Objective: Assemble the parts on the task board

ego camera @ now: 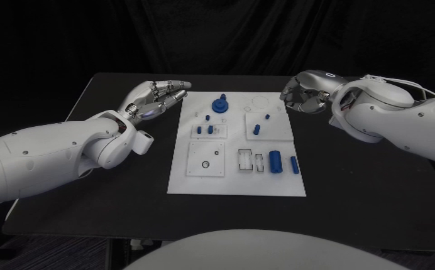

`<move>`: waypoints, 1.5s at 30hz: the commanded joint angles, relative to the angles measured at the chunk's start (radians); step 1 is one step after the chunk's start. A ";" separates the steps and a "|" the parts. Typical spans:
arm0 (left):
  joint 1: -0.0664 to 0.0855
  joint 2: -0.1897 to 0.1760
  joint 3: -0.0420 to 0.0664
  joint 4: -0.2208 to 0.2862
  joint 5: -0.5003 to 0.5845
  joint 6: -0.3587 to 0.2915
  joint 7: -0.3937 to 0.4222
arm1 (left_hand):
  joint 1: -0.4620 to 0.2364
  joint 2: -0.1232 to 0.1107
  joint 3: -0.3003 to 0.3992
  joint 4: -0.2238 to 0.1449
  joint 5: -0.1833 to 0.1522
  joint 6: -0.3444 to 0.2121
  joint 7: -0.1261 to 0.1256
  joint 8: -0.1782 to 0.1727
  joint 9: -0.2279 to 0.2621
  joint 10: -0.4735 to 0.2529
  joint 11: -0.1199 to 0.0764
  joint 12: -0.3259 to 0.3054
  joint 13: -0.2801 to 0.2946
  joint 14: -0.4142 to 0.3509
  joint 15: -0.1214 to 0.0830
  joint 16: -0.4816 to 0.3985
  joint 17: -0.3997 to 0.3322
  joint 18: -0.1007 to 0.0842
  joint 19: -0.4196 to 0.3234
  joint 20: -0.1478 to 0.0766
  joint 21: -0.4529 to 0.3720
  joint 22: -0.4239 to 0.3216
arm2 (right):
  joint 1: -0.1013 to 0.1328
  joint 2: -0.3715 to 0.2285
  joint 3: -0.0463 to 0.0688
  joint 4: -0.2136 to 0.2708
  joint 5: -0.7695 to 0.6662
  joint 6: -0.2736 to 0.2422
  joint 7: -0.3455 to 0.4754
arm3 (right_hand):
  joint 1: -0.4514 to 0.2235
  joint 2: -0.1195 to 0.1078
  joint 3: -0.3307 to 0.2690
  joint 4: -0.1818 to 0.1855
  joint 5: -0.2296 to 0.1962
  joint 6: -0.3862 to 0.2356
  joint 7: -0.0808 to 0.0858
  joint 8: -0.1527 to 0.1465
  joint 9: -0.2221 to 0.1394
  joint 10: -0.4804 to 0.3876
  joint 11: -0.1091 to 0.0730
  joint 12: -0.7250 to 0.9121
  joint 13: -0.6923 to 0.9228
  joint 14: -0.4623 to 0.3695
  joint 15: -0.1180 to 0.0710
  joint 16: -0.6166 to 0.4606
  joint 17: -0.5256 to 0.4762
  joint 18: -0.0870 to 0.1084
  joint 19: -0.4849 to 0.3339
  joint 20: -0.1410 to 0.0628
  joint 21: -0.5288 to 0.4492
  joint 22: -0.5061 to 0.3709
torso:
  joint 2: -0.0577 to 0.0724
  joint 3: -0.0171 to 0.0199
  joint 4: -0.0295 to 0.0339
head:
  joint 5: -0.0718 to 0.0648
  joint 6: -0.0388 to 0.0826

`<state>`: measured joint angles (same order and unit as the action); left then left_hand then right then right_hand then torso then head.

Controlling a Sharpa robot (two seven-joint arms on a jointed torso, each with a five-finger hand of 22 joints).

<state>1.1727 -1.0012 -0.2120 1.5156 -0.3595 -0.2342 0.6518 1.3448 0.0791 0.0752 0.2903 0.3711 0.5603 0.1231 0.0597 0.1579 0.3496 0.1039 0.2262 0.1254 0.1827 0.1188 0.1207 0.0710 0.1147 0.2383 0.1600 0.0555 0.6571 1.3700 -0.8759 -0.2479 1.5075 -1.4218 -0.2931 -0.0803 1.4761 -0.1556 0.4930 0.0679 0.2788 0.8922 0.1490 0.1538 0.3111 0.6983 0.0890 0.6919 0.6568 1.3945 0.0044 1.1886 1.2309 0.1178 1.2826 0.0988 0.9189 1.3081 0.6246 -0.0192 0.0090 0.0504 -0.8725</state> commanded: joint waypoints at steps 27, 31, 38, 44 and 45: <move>-0.001 -0.028 0.001 0.064 0.262 0.289 0.237 | 0.026 0.142 -0.249 -0.024 -0.021 -0.285 -0.125 -0.026 -0.121 -0.274 -0.024 -0.090 -0.097 -0.170 0.027 -0.115 -0.066 0.055 -0.210 0.091 -0.032 -0.479 | -0.099 0.097 0.002 -0.112 -0.243 0.034 -0.051 | -0.057 -0.004 -0.036 -0.014 0.036 -0.022 -0.016 -0.032 -0.031 -0.027 0.043 -0.161 -0.215 -0.011 0.041 0.040 -0.003 0.009 0.008 0.047 0.024 0.059 | 0.031 -0.0625 0.0692 | -0.097 0.000; -0.001 -0.027 0.001 0.064 0.262 0.294 0.236 | 0.035 0.144 -0.254 -0.032 -0.008 -0.287 -0.126 -0.026 -0.121 -0.275 -0.020 -0.088 -0.097 -0.169 0.031 -0.115 -0.065 0.059 -0.209 0.096 -0.032 -0.480 | -0.102 0.096 0.002 -0.118 -0.242 0.038 -0.055 | -0.057 -0.002 -0.034 -0.021 0.052 -0.004 -0.017 -0.026 -0.029 -0.019 0.044 -0.168 -0.230 -0.013 0.042 0.041 -0.006 0.009 0.009 0.047 0.024 0.061 | 0.029 -0.0617 0.0719 | -0.103 0.000; -0.001 -0.023 0.001 0.066 0.262 0.304 0.234 | 0.054 0.152 -0.258 -0.054 0.017 -0.280 -0.116 -0.024 -0.120 -0.275 -0.016 -0.081 -0.097 -0.163 0.040 -0.113 -0.063 0.063 -0.204 0.107 -0.030 -0.472 | -0.106 0.096 0.002 -0.130 -0.230 0.033 -0.052 | -0.056 0.000 -0.029 -0.028 0.073 0.008 -0.018 -0.023 -0.029 -0.010 0.044 -0.174 -0.246 -0.013 0.042 0.043 -0.008 0.009 0.009 0.047 0.025 0.064 | 0.032 -0.0578 0.0639 | -0.097 0.000; -0.001 -0.022 0.001 0.069 0.262 0.315 0.233 | 0.056 0.151 -0.262 -0.059 0.028 -0.276 -0.119 -0.024 -0.120 -0.276 -0.013 -0.080 -0.097 -0.162 0.041 -0.112 -0.063 0.064 -0.202 0.108 -0.029 -0.470 | -0.112 0.101 0.003 -0.149 -0.209 -0.005 -0.026 | -0.070 0.011 -0.031 -0.025 0.075 0.038 -0.016 -0.010 -0.022 0.017 0.043 -0.173 -0.261 -0.002 0.042 0.059 0.001 0.005 0.022 0.047 0.046 0.074 | 0.032 -0.0601 0.0643 | -0.097 0.000; -0.001 -0.022 0.001 0.068 0.262 0.315 0.232 | 0.057 0.151 -0.263 -0.061 0.033 -0.276 -0.120 -0.024 -0.120 -0.276 -0.013 -0.079 -0.097 -0.163 0.041 -0.113 -0.063 0.064 -0.202 0.108 -0.029 -0.471 | -0.114 0.103 0.003 -0.152 -0.207 -0.010 -0.022 | -0.072 0.014 -0.032 -0.025 0.073 0.049 -0.015 -0.004 -0.018 0.026 0.041 -0.173 -0.266 0.001 0.040 0.063 0.002 0.004 0.026 0.047 0.053 0.077 | 0.032 -0.0601 0.0647 | -0.097 0.000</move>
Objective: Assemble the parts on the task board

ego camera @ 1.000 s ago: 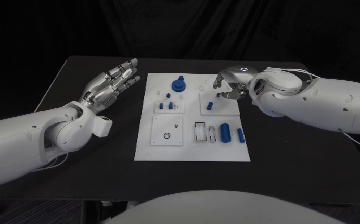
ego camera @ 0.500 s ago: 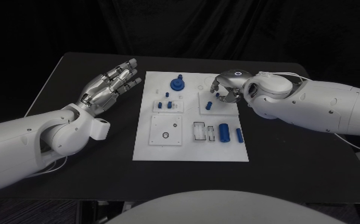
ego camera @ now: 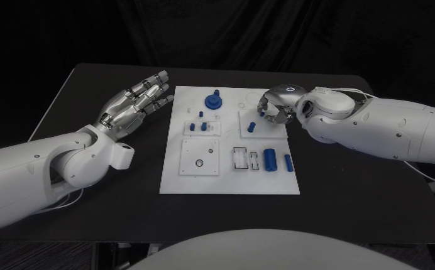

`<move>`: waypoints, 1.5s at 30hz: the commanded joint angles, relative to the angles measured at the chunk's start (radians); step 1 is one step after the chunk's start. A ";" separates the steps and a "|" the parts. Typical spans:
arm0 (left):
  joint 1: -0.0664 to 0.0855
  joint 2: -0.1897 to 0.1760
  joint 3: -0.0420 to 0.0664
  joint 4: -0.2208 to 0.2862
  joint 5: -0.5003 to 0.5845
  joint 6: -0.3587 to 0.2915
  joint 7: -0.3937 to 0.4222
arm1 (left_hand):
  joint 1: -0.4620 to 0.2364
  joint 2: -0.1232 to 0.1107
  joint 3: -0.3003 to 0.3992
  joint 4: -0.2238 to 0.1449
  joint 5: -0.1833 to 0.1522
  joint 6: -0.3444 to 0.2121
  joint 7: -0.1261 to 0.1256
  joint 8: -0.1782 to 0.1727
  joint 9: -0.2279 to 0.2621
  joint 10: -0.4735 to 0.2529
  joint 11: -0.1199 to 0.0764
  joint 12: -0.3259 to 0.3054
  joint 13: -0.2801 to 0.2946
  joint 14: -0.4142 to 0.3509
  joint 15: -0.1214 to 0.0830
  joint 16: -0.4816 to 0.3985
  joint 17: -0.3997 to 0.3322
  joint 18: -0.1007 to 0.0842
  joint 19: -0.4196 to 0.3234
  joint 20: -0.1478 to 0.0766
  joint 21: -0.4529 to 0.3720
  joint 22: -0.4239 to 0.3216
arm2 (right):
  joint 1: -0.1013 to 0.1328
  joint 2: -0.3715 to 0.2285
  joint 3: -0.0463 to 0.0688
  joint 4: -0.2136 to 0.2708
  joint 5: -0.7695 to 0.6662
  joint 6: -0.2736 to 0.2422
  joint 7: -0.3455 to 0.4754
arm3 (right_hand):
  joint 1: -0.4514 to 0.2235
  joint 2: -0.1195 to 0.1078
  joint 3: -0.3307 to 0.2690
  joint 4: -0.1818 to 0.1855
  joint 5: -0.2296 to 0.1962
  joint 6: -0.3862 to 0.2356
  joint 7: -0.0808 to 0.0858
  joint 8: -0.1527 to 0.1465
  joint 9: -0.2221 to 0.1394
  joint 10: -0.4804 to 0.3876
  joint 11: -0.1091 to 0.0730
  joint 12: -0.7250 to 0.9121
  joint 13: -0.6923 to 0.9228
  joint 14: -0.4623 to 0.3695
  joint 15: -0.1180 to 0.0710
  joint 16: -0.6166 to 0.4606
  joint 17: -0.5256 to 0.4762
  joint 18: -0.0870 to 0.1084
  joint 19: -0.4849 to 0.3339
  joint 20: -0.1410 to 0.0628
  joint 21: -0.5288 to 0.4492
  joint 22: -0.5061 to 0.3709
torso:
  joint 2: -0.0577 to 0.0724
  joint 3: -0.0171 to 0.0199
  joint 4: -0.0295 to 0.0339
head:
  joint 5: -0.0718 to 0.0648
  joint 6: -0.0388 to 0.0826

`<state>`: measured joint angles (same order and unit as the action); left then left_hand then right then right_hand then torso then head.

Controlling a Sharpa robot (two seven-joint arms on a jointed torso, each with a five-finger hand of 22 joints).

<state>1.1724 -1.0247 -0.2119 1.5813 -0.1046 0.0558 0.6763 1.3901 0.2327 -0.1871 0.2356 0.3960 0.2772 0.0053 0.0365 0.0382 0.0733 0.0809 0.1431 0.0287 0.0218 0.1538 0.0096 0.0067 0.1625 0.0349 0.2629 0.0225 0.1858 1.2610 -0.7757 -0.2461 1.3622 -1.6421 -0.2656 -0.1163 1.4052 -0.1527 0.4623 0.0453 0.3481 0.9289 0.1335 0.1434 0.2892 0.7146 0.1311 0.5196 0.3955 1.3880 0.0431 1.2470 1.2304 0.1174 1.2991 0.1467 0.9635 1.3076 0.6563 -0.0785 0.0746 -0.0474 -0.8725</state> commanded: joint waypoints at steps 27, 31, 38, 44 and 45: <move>-0.001 0.007 0.001 -0.013 0.007 0.056 0.170 | 0.027 0.015 0.006 -0.042 0.026 0.000 -0.007 -0.001 -0.001 -0.006 0.032 0.006 0.000 0.010 0.032 0.004 0.004 0.014 0.014 0.024 0.009 0.014 | -0.047 0.051 0.002 -0.074 0.078 -0.146 0.119 | 0.051 0.068 0.009 -0.054 0.032 0.092 0.006 0.054 0.062 0.207 -0.050 -0.008 -0.080 -0.014 -0.042 -0.058 -0.075 0.009 0.010 -0.043 -0.025 0.078 | -0.001 -0.0008 -0.0009 | -0.001 0.000; -0.002 0.007 0.001 -0.015 0.007 0.056 0.166 | 0.027 0.016 0.008 -0.048 0.028 0.007 -0.002 0.000 0.000 -0.004 0.037 0.010 0.000 0.015 0.036 0.006 0.006 0.013 0.019 0.026 0.012 0.024 | -0.048 0.051 0.002 -0.078 0.079 -0.147 0.112 | 0.059 0.066 0.013 -0.068 0.031 0.098 0.006 0.056 0.068 0.223 -0.052 -0.013 -0.085 -0.017 -0.044 -0.068 -0.084 0.009 0.007 -0.046 -0.029 0.080 | -0.002 -0.0007 -0.0016 | 0.000 0.000; -0.002 0.008 0.001 -0.018 0.007 0.059 0.158 | 0.028 0.018 0.011 -0.056 0.031 0.012 0.006 0.001 0.001 -0.005 0.038 0.011 0.000 0.022 0.041 0.010 0.008 0.011 0.027 0.028 0.015 0.033 | -0.048 0.050 0.003 -0.080 0.079 -0.136 0.095 | 0.032 0.054 -0.005 -0.063 -0.006 0.077 0.010 0.045 0.075 0.201 -0.044 -0.042 -0.100 -0.008 -0.037 -0.060 -0.077 0.007 0.010 -0.041 -0.025 0.086 | -0.002 -0.0020 -0.0038 | 0.002 0.000; -0.002 0.009 0.001 -0.021 0.007 0.060 0.152 | 0.031 0.017 0.015 -0.064 0.033 0.010 0.007 0.001 0.001 -0.007 0.038 0.010 0.000 0.023 0.043 0.010 0.008 0.010 0.030 0.028 0.016 0.034 | -0.048 0.049 0.003 -0.081 0.079 -0.135 0.085 | -0.005 0.035 -0.024 -0.041 -0.075 0.008 0.002 -0.002 0.060 0.103 -0.012 -0.087 -0.118 -0.007 -0.011 -0.053 -0.074 0.006 0.007 -0.020 -0.042 0.082 | -0.002 -0.0019 -0.0030 | 0.000 0.000; -0.003 0.009 0.001 -0.021 0.007 0.060 0.151 | 0.031 0.017 0.015 -0.064 0.033 0.010 0.007 0.001 0.001 -0.007 0.038 0.010 0.000 0.023 0.043 0.010 0.008 0.010 0.030 0.028 0.016 0.034 | -0.048 0.049 0.003 -0.081 0.079 -0.135 0.084 | -0.009 0.031 -0.026 -0.038 -0.083 -0.007 -0.001 -0.013 0.055 0.084 -0.006 -0.091 -0.120 -0.008 -0.005 -0.053 -0.075 0.007 0.006 -0.016 -0.048 0.081 | -0.002 -0.0018 -0.0030 | -0.001 0.000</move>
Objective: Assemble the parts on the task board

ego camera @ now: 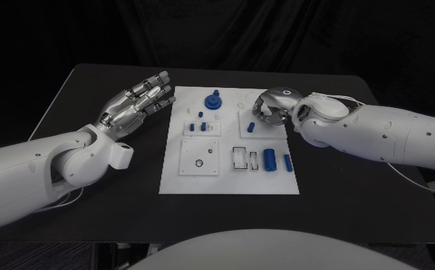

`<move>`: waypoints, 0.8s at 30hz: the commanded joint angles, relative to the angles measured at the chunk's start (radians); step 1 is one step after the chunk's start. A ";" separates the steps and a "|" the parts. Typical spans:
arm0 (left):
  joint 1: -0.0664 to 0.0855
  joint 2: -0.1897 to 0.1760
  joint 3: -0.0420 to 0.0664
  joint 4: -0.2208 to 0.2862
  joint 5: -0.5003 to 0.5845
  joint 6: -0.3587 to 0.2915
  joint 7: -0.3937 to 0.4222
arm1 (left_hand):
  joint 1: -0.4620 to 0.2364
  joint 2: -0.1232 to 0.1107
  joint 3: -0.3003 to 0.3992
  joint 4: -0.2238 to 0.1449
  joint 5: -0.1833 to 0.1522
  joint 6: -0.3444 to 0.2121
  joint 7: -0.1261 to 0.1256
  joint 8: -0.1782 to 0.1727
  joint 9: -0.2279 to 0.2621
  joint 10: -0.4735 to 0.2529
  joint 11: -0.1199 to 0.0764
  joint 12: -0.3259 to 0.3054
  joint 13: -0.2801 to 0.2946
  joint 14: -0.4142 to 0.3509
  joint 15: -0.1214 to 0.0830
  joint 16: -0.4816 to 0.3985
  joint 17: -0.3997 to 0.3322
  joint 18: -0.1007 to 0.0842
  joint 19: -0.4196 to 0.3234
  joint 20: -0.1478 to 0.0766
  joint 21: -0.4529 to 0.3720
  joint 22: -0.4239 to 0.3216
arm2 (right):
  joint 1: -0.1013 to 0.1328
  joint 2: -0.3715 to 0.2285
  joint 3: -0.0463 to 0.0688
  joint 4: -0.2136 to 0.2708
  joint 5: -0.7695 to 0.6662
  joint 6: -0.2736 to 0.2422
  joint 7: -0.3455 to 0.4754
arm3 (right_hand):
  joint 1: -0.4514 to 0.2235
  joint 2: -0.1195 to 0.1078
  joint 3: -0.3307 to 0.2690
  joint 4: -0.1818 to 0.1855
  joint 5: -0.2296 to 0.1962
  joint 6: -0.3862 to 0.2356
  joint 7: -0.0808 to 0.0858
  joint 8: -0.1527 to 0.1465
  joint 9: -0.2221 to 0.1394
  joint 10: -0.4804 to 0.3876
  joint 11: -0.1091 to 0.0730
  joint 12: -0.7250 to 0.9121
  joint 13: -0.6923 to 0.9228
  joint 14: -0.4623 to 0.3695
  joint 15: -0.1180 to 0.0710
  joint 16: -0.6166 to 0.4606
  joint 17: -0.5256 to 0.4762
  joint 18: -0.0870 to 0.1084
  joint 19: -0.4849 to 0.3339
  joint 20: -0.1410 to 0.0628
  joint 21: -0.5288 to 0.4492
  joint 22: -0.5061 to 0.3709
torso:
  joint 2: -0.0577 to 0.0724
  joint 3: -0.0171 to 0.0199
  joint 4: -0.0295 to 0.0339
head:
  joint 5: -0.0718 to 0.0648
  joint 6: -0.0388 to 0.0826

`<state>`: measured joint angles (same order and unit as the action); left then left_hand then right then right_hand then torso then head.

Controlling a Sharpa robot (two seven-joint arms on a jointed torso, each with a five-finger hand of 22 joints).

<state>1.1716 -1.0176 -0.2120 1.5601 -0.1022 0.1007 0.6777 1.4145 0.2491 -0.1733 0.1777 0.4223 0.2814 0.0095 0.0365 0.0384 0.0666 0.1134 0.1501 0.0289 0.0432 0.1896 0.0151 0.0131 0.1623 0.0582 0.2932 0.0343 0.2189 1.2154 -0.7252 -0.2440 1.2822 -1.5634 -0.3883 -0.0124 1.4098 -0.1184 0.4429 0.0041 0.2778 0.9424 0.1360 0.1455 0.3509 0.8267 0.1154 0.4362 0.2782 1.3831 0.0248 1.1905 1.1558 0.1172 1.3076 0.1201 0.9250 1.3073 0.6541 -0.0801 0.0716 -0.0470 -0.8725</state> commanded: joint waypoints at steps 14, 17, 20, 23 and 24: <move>-0.002 0.004 0.001 -0.006 0.005 0.019 0.139 | 0.012 0.001 0.010 -0.023 0.011 0.008 0.007 0.001 0.001 -0.006 0.004 -0.002 -0.001 0.004 0.013 0.007 0.002 0.005 0.012 -0.001 0.006 0.002 | -0.002 -0.009 0.001 0.001 0.000 -0.010 -0.032 | -0.016 -0.007 -0.025 0.013 -0.019 -0.027 -0.003 -0.031 -0.022 -0.088 0.020 0.001 -0.004 -0.013 0.022 0.006 -0.005 0.012 -0.009 0.027 -0.037 0.074 | 0.000 0.0006 -0.0015 | 0.001 0.000; -0.003 0.005 0.001 -0.006 0.005 0.021 0.136 | 0.012 0.001 0.014 -0.028 0.012 0.013 0.013 0.002 0.002 -0.007 0.002 -0.002 -0.001 0.005 0.014 0.007 0.002 0.004 0.014 -0.001 0.006 0.003 | -0.002 -0.013 0.001 0.001 0.000 -0.005 -0.039 | 0.005 0.004 -0.015 -0.005 0.076 0.041 -0.011 0.010 0.003 -0.042 0.010 0.045 0.009 -0.014 0.014 0.012 -0.002 0.013 -0.005 0.020 -0.032 0.080 | 0.000 0.0002 -0.0004 | 0.000 0.000; -0.003 0.006 0.001 -0.007 0.005 0.022 0.134 | 0.012 0.002 0.015 -0.030 0.013 0.014 0.014 0.002 0.002 -0.007 0.002 -0.002 -0.001 0.005 0.015 0.008 0.002 0.003 0.015 0.000 0.007 0.003 | -0.002 -0.016 0.001 0.002 0.000 -0.003 -0.042 | 0.007 0.008 -0.015 -0.009 0.090 0.052 -0.017 0.021 0.014 -0.029 0.004 0.060 0.015 -0.014 0.009 0.014 -0.001 0.013 -0.004 0.016 -0.030 0.082 | 0.000 0.0001 -0.0014 | 0.001 0.000; -0.003 0.006 0.001 -0.007 0.005 0.023 0.132 | 0.012 0.002 0.017 -0.032 0.014 0.017 0.017 0.003 0.003 -0.007 0.002 -0.002 -0.001 0.005 0.016 0.008 0.002 0.002 0.015 0.000 0.007 0.003 | -0.002 -0.019 0.001 0.002 0.000 -0.003 -0.044 | 0.005 0.011 -0.016 -0.012 0.099 0.053 -0.017 0.026 0.023 -0.019 -0.001 0.075 0.021 -0.012 0.004 0.017 0.001 0.012 -0.002 0.012 -0.027 0.085 | 0.000 0.0001 -0.0016 | 0.000 0.000; -0.003 0.006 0.001 -0.008 0.005 0.024 0.131 | 0.012 0.002 0.017 -0.032 0.014 0.017 0.017 0.003 0.003 -0.007 0.002 -0.002 -0.001 0.005 0.016 0.008 0.002 0.002 0.015 0.000 0.007 0.003 | -0.002 -0.020 0.001 0.003 0.000 -0.003 -0.044 | 0.005 0.011 -0.016 -0.012 0.100 0.053 -0.017 0.027 0.024 -0.019 -0.002 0.076 0.021 -0.012 0.004 0.018 0.001 0.012 -0.002 0.011 -0.026 0.085 | 0.000 0.0002 -0.0017 | 0.000 0.000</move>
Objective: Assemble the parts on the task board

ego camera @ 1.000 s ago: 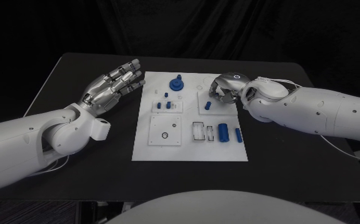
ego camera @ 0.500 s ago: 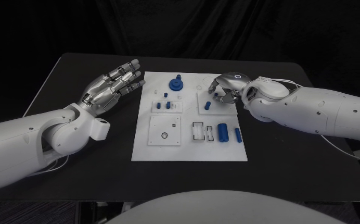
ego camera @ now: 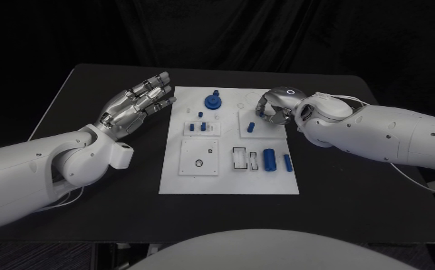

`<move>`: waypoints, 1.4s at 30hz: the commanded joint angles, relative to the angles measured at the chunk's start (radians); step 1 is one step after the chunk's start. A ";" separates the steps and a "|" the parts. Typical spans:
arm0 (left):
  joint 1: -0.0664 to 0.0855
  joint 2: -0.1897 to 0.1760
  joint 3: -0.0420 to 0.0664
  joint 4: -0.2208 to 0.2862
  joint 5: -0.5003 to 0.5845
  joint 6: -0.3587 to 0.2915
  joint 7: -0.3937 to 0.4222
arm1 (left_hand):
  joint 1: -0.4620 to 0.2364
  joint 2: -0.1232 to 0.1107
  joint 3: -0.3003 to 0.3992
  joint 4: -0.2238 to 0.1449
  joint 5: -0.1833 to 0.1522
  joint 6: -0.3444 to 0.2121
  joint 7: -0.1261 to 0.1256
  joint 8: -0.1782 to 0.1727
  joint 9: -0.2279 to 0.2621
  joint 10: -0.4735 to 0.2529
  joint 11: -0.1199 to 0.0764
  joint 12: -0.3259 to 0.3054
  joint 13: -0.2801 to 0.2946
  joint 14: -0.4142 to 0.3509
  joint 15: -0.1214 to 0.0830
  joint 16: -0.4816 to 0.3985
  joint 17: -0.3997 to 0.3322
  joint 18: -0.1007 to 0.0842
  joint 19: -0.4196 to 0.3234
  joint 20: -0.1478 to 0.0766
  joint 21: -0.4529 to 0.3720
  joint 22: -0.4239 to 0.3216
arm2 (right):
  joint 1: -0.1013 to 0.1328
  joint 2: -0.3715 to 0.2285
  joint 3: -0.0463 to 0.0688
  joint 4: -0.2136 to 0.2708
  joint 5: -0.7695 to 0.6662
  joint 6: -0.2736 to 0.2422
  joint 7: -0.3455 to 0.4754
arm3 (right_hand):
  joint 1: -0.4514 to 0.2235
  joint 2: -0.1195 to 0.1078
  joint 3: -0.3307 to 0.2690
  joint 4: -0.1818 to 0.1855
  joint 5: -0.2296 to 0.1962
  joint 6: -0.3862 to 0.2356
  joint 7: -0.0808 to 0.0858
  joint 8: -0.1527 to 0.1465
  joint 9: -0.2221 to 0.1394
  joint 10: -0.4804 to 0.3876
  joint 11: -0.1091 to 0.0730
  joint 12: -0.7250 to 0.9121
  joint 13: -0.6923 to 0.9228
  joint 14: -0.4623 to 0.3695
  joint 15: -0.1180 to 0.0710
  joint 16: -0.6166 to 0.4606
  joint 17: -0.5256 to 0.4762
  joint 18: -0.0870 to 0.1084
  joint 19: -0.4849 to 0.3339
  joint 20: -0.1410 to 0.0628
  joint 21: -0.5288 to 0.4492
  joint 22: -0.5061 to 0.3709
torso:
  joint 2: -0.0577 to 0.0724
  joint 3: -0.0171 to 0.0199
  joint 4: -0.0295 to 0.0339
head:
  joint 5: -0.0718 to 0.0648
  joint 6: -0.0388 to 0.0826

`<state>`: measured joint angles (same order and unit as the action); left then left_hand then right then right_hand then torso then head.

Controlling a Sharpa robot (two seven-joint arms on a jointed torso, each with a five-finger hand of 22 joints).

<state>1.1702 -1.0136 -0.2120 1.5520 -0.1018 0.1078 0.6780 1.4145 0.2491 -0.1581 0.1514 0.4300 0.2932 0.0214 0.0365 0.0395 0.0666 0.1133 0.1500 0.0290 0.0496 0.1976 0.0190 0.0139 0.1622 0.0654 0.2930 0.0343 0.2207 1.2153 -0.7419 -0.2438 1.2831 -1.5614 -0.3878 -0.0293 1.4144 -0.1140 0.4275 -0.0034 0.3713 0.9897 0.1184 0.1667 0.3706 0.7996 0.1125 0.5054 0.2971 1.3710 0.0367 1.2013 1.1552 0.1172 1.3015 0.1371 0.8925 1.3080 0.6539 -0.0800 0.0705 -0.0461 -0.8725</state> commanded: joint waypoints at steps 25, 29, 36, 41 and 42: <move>-0.003 0.007 0.001 -0.002 0.005 0.022 0.118 | 0.012 0.006 0.026 -0.033 0.016 0.026 0.029 0.007 0.005 -0.008 -0.008 0.001 -0.001 0.003 0.015 0.007 0.003 -0.006 0.019 0.001 0.010 0.006 | -0.003 0.016 0.000 -0.020 0.018 0.000 -0.008 | 0.002 0.028 -0.002 -0.017 -0.047 0.006 0.025 0.030 0.055 0.078 -0.027 0.057 0.018 -0.005 -0.030 -0.015 -0.025 0.013 0.004 -0.027 -0.011 0.086 | 0.000 0.0010 0.0014 | -0.001 0.000; -0.003 0.007 0.001 -0.002 0.005 0.022 0.117 | 0.012 0.008 0.031 -0.037 0.016 0.028 0.031 0.007 0.005 -0.009 -0.008 0.001 -0.001 0.004 0.016 0.008 0.003 -0.007 0.021 0.001 0.011 0.007 | -0.004 0.022 0.001 -0.026 0.019 -0.005 -0.004 | 0.005 0.030 -0.002 -0.018 -0.054 0.011 0.023 0.035 0.062 0.090 -0.030 0.053 0.013 -0.006 -0.032 -0.020 -0.030 0.014 0.004 -0.029 -0.014 0.085 | 0.000 0.0008 0.0005 | -0.001 0.000; -0.003 0.006 0.001 -0.003 0.005 0.021 0.115 | 0.012 0.009 0.039 -0.044 0.015 0.033 0.033 0.007 0.006 -0.008 -0.007 0.004 -0.001 0.006 0.018 0.009 0.003 -0.009 0.025 0.001 0.013 0.010 | -0.005 0.023 0.001 -0.029 0.020 -0.027 0.006 | 0.016 0.034 0.000 -0.024 -0.056 0.020 0.019 0.045 0.075 0.114 -0.036 0.045 0.005 -0.003 -0.037 -0.021 -0.031 0.013 0.010 -0.033 -0.008 0.088 | 0.001 -0.0001 0.0007 | 0.001 0.000; -0.003 0.004 0.001 -0.003 0.005 0.020 0.113 | 0.012 0.009 0.042 -0.047 0.016 0.034 0.036 0.007 0.006 -0.007 -0.007 0.006 0.000 0.006 0.019 0.010 0.003 -0.010 0.027 0.001 0.013 0.010 | -0.004 0.016 0.002 -0.021 0.020 -0.039 0.006 | 0.016 0.034 -0.001 -0.024 -0.056 0.020 0.018 0.046 0.076 0.116 -0.036 0.044 0.004 -0.002 -0.037 -0.021 -0.031 0.012 0.012 -0.034 -0.005 0.089 | 0.001 0.0000 0.0012 | 0.000 0.000; -0.003 0.004 0.001 -0.003 0.005 0.020 0.113 | 0.012 0.008 0.043 -0.048 0.016 0.034 0.038 0.007 0.006 -0.006 -0.008 0.006 0.000 0.007 0.019 0.010 0.003 -0.010 0.028 0.001 0.013 0.011 | -0.004 0.013 0.003 -0.017 0.020 -0.043 0.005 | 0.015 0.033 -0.001 -0.024 -0.055 0.020 0.018 0.046 0.077 0.117 -0.036 0.041 0.002 -0.001 -0.038 -0.020 -0.031 0.011 0.013 -0.034 -0.003 0.089 | 0.001 0.0003 0.0010 | 0.000 0.000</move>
<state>1.1690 -1.0098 -0.2120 1.5479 -0.1014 0.1172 0.6784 1.4185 0.2531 -0.1153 0.1088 0.4417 0.3254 0.0536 0.0402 0.0437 0.0632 0.1099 0.1499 0.0290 0.0575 0.2110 0.0229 0.0157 0.1621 0.0868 0.2930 0.0420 0.2300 1.2134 -0.7266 -0.2425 1.2631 -1.5410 -0.3979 -0.0206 1.4258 -0.0827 0.4276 -0.0222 0.3156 1.0057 0.1378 0.2064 0.4462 0.9095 0.0769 0.5524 0.3003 1.3693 0.0027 1.1850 1.1232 0.1173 1.3116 0.1055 0.8841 1.3075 0.6544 -0.0796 0.0712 -0.0454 -0.8725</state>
